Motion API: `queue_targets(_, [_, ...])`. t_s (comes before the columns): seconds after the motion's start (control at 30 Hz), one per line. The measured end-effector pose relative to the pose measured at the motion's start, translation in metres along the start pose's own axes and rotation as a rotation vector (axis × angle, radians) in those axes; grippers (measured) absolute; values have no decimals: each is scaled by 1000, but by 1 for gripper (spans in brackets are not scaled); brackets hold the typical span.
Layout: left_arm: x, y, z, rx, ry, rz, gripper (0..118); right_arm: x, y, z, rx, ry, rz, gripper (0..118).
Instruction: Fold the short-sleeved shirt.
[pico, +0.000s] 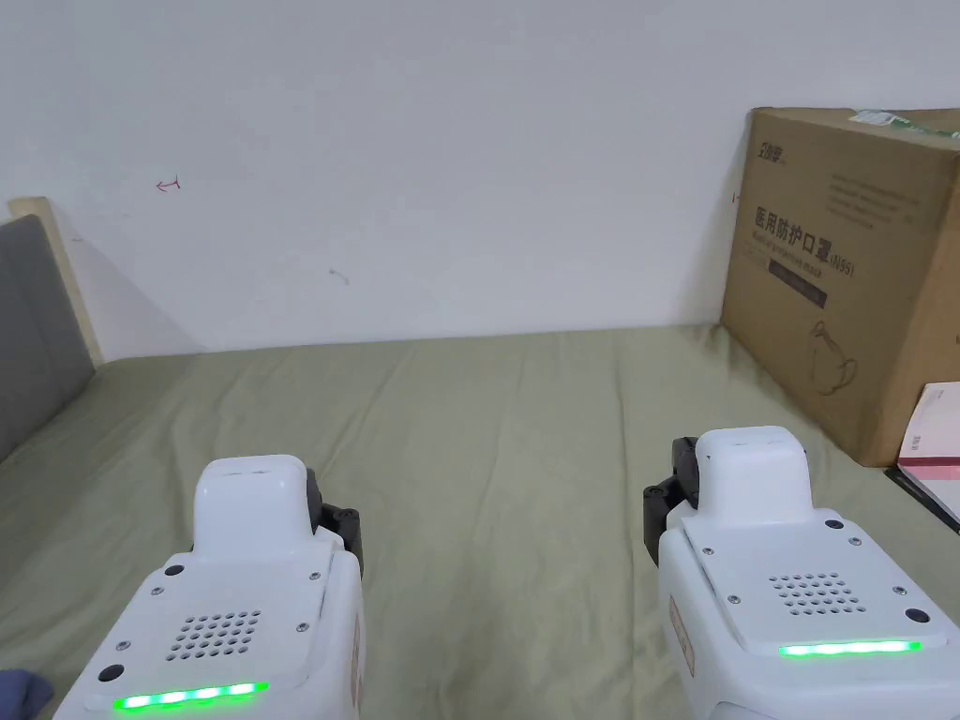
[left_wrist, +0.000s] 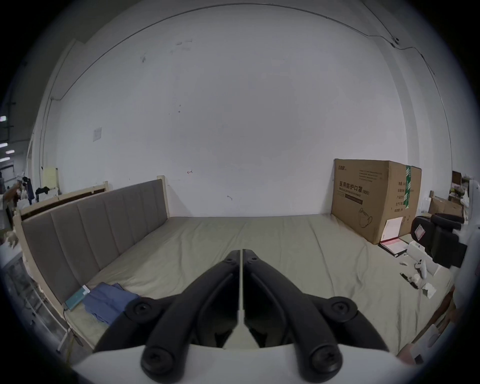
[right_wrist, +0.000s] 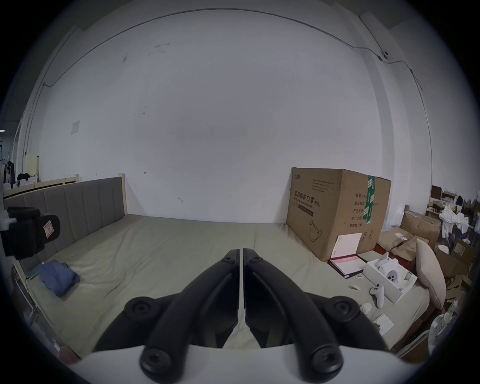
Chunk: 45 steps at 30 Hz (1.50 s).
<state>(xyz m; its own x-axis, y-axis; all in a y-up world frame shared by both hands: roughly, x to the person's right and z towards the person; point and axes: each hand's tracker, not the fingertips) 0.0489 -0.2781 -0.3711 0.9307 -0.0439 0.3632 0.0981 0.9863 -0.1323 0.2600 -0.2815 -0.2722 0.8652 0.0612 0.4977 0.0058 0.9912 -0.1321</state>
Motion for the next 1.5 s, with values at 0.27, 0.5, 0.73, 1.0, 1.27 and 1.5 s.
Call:
queue_targets(0.27, [-1, 3, 1, 19, -5, -14, 113, -1, 0, -3, -32, 20, -15, 110])
queue_targets(0.5, [1, 6, -2, 18, 1, -29, 113, 0, -2, -8, -29, 16, -22, 114])
queue_targets(0.73, [-2, 13, -5, -28, -47, 6, 112, 4, -2, -10, -33, 26, -54, 114])
queue_targets(1.0, [-3, 7, -11, -75, -65, -5, 113, 5, -4, -12, -38, 20, -58, 114])
queue_targets(1.27, [5, 3, -4, -15, -7, -9, 114, 5, -8, -15, -51, -7, -47, 114])
queue_targets(1.5, [13, 0, -5, -23, -2, -49, 118, 7, -9, -12, -53, -16, -47, 114])
